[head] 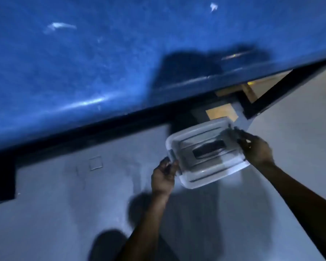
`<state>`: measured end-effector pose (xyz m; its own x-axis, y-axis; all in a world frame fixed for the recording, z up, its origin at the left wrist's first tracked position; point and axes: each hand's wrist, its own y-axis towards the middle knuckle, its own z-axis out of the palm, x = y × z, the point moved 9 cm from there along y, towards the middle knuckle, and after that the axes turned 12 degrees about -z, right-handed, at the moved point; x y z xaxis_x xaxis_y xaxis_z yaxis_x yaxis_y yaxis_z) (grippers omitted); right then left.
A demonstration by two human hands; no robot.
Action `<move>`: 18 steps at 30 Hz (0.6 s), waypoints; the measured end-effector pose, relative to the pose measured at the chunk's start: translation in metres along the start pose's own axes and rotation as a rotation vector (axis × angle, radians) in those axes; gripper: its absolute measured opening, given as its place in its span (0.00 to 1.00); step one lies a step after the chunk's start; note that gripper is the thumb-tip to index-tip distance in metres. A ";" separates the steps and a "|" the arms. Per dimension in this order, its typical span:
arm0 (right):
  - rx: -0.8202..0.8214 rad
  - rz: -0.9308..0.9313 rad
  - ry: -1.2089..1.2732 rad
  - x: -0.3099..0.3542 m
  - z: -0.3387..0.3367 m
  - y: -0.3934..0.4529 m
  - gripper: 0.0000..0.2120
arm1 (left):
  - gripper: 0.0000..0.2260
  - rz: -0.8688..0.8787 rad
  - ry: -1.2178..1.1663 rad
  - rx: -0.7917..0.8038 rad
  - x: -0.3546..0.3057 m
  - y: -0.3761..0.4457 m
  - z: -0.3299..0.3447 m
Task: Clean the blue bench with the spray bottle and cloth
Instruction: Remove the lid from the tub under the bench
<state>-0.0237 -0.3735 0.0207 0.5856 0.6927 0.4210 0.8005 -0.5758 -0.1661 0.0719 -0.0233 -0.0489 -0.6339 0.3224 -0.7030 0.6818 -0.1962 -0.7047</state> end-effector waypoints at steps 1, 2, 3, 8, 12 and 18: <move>-0.081 -0.034 0.004 -0.001 -0.001 0.002 0.21 | 0.27 0.046 -0.064 -0.008 0.004 0.005 0.003; -0.141 -0.042 -0.009 -0.001 -0.004 0.002 0.21 | 0.24 0.062 -0.065 -0.031 0.004 0.006 0.004; -0.184 -0.047 0.019 -0.004 -0.004 0.002 0.21 | 0.19 0.101 -0.088 -0.036 0.006 0.006 0.007; -0.229 0.026 0.201 -0.024 0.007 0.008 0.15 | 0.14 0.107 -0.163 -0.040 0.019 0.016 0.014; -0.221 0.078 0.383 -0.042 0.013 0.012 0.10 | 0.08 0.152 -0.272 0.053 0.013 0.014 0.014; -0.028 0.256 0.503 -0.059 0.023 0.023 0.16 | 0.09 0.153 -0.078 0.073 0.006 0.007 0.014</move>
<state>-0.0368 -0.4184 -0.0285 0.6225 0.2406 0.7448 0.6331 -0.7143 -0.2984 0.0681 -0.0353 -0.0599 -0.5530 0.2119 -0.8058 0.7460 -0.3047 -0.5921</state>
